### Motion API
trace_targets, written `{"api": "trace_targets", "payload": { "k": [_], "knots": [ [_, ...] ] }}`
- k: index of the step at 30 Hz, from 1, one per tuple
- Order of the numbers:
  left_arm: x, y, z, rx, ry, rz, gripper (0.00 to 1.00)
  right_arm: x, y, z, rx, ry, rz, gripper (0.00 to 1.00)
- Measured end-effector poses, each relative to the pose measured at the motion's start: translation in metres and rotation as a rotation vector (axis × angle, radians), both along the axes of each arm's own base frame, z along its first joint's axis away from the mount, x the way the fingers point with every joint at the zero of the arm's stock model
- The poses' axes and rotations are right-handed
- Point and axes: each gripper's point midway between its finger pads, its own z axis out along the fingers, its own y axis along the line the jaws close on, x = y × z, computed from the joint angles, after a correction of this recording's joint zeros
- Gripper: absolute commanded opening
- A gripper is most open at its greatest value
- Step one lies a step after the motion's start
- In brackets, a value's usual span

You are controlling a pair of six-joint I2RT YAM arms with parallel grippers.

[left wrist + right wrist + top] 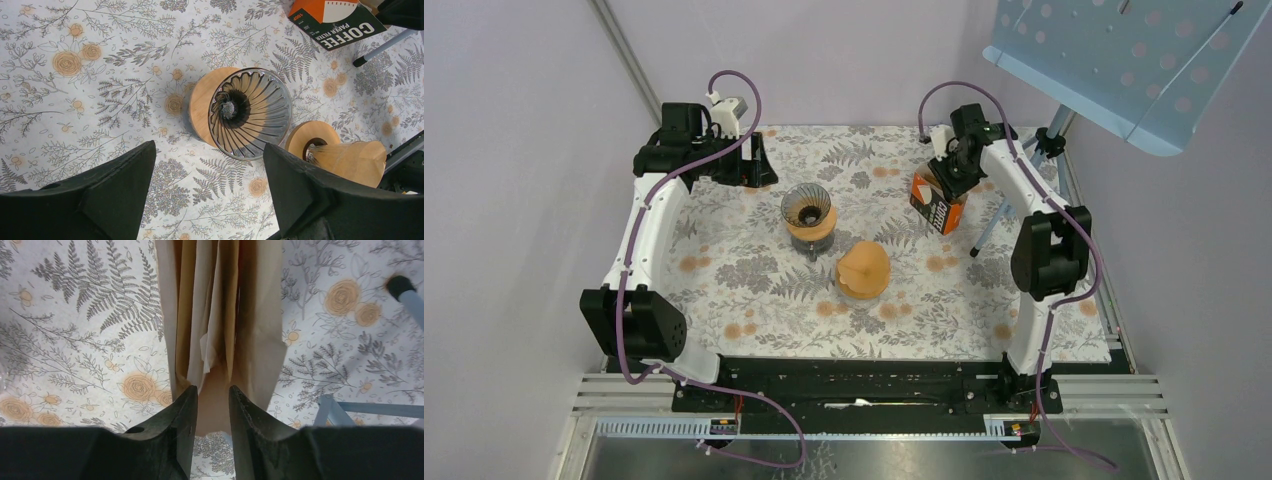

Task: Place the coffee filter in the dripper
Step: Pick up the coffee filter from the coffee filter holder.

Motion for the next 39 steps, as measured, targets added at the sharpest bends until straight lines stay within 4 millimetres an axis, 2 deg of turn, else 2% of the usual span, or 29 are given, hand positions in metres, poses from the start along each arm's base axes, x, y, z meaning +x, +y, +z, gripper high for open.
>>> {"api": "trace_targets", "payload": {
  "k": [5,9,13,18,26,30,33,39],
  "knots": [
    [0.000,0.000,0.000,0.000,0.000,0.000,0.86,-0.005,-0.001,-0.022,-0.016,0.045,0.006,0.32],
    [0.000,0.000,0.000,0.000,0.001,0.000,0.86,-0.006,0.000,-0.030,-0.023,0.060,0.018,0.10],
    [0.000,0.000,0.000,0.000,0.001,0.000,0.87,-0.006,0.000,-0.029,-0.023,0.061,0.022,0.00],
    [0.000,0.000,0.000,0.000,0.000,0.000,0.87,0.002,0.004,-0.012,-0.002,0.025,0.023,0.00],
    [0.000,0.000,0.000,0.001,0.000,-0.001,0.88,-0.001,0.021,0.038,0.106,-0.029,0.026,0.00],
    [0.000,0.000,0.000,0.001,-0.001,-0.001,0.88,-0.002,0.025,0.057,0.139,-0.046,0.010,0.00],
    [0.000,0.000,0.000,0.002,-0.001,-0.002,0.88,-0.003,0.025,0.063,0.146,-0.049,-0.007,0.00],
    [0.000,0.000,0.000,0.002,-0.002,-0.002,0.89,-0.005,0.024,0.062,0.142,-0.036,-0.026,0.00]
  ]
}}
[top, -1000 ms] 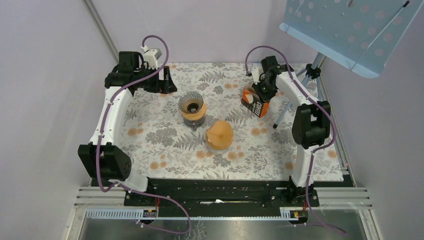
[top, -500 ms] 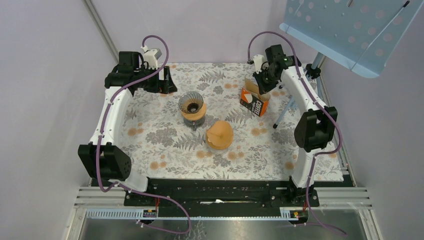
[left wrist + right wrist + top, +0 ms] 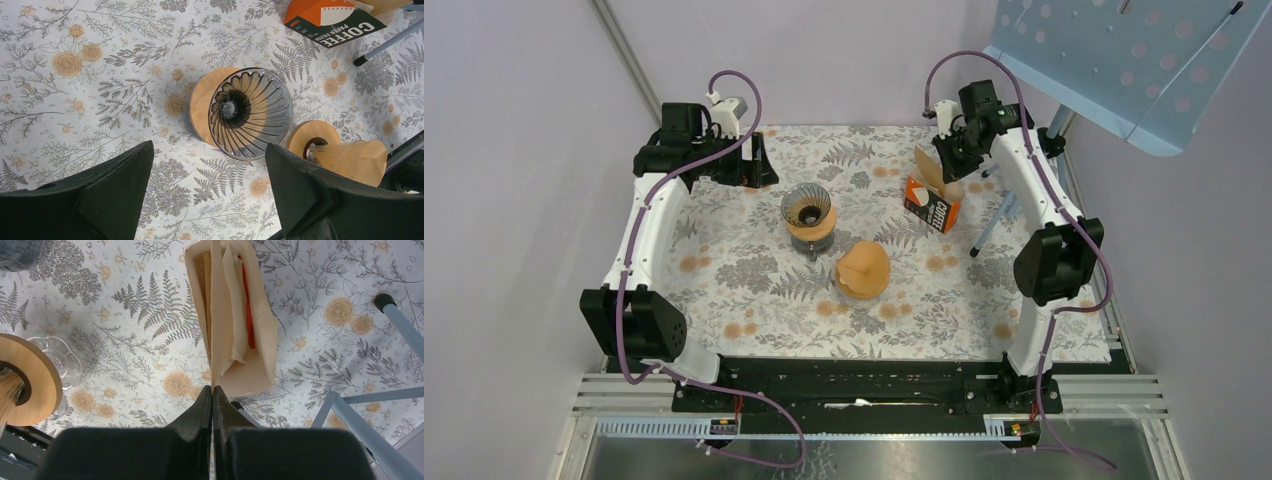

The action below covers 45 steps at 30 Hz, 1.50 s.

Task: Place the coffee filter in the dripper
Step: Pick up the coffee filter from the coffee filter holder.

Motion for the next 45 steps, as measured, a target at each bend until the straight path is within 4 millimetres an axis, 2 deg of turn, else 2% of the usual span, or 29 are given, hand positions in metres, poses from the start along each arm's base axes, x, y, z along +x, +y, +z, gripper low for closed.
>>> {"api": "trace_targets", "payload": {
  "k": [4,7,12,16,19,27,33,36,39,41,45],
  "knots": [
    [-0.001,-0.002,0.001,-0.006,-0.006,-0.015,0.89,0.000,0.000,0.002,0.000,-0.005,0.001,0.00],
    [0.003,-0.005,0.007,-0.021,-0.043,-0.034,0.90,-0.002,-0.001,0.012,0.002,-0.030,0.008,0.00],
    [0.000,-0.013,0.028,-0.052,-0.145,-0.072,0.90,-0.003,-0.002,0.048,0.014,-0.132,0.031,0.00],
    [-0.003,-0.022,0.056,-0.087,-0.251,-0.120,0.90,-0.012,-0.002,0.078,0.030,-0.210,0.062,0.00],
    [-0.006,-0.033,0.069,-0.111,-0.300,-0.168,0.90,-0.022,0.003,0.097,0.066,-0.253,0.107,0.00],
    [-0.025,-0.080,0.089,-0.200,-0.361,-0.360,0.90,-0.064,0.035,0.139,0.258,-0.325,0.292,0.00],
    [-0.048,-0.119,0.109,-0.301,-0.406,-0.525,0.93,-0.109,0.065,0.150,0.452,-0.336,0.439,0.00],
    [-0.060,-0.140,0.109,-0.337,-0.424,-0.610,0.96,-0.126,0.080,0.154,0.535,-0.337,0.492,0.00],
    [-0.073,-0.160,0.099,-0.368,-0.415,-0.680,0.95,-0.140,0.095,0.157,0.609,-0.322,0.534,0.00],
    [-0.081,-0.171,0.093,-0.386,-0.405,-0.719,0.93,-0.147,0.104,0.159,0.650,-0.312,0.561,0.00],
    [-0.095,-0.189,0.087,-0.410,-0.411,-0.785,0.75,-0.155,0.117,0.162,0.705,-0.289,0.598,0.00]
  ]
}}
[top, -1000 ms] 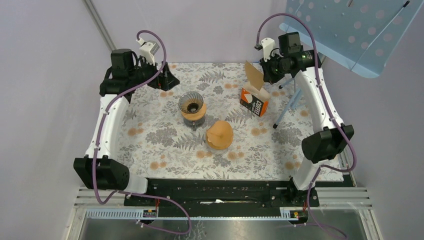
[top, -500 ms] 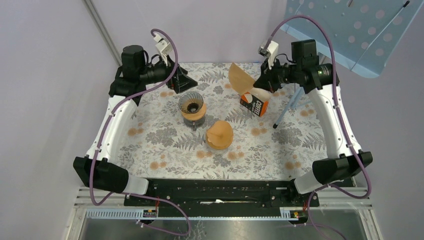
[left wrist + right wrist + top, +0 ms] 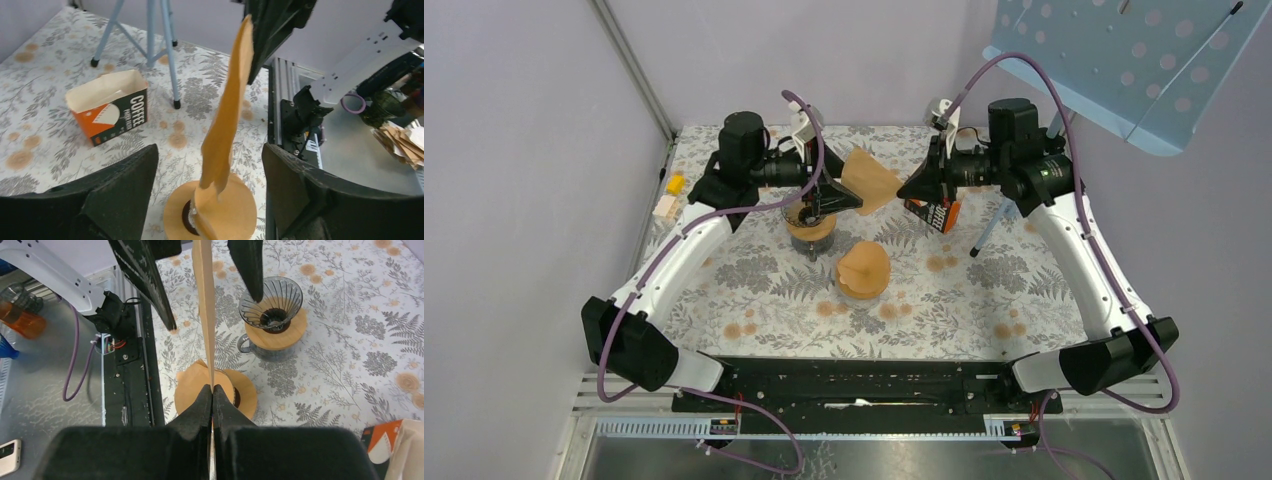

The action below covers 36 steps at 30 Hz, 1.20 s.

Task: Place the coffee filter in the dripper
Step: Pick up the coffee filter from the coffee filter holder, then place the coffee filter in the coffee dripper.

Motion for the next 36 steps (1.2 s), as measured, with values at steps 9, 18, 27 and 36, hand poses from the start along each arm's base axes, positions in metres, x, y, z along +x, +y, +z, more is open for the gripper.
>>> {"api": "trace_targets", "payload": {
  "k": [9,18,27,36],
  "knots": [
    [-0.013,-0.011,-0.003,-0.023,-0.019,-0.073,0.11,-0.002,0.007,-0.008,0.028,0.049,0.019,0.02],
    [-0.019,-0.010,-0.011,-0.012,0.019,-0.080,0.00,-0.004,0.012,-0.011,0.021,0.038,0.016,0.55],
    [-0.036,-0.002,-0.023,0.080,0.089,-0.070,0.00,-0.016,0.009,-0.002,-0.042,-0.080,-0.002,0.82],
    [-0.069,0.001,-0.015,0.116,0.058,-0.090,0.00,-0.034,0.023,0.008,-0.052,-0.122,0.060,0.87]
  ]
}}
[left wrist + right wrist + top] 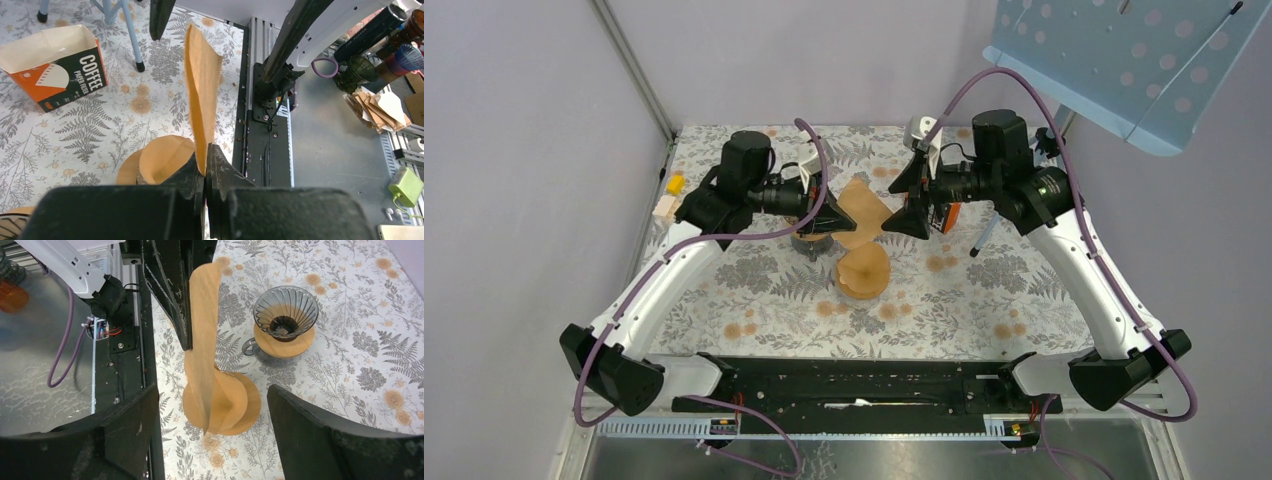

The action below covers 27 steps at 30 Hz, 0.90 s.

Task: Place the coffee filter in the dripper
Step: Place the coffee filter in the coffee dripper.

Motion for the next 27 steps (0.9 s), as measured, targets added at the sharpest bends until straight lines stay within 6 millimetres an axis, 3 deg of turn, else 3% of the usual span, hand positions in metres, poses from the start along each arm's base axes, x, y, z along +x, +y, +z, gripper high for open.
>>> {"api": "trace_targets", "payload": {
  "k": [13,17,22,27],
  "knots": [
    [-0.008,-0.006,-0.008,0.036,0.003,-0.012,0.00,-0.007,0.005,-0.008,-0.014,0.023,0.021,0.84],
    [-0.011,-0.008,-0.009,0.038,-0.002,-0.025,0.00,-0.007,0.006,-0.010,-0.018,0.026,0.021,0.77],
    [-0.015,-0.009,-0.010,0.043,-0.006,-0.040,0.00,-0.004,0.015,-0.019,-0.033,0.046,0.047,0.62],
    [-0.016,-0.012,-0.013,0.050,-0.011,-0.049,0.00,-0.005,0.028,-0.032,-0.054,0.082,0.087,0.24]
  ]
}}
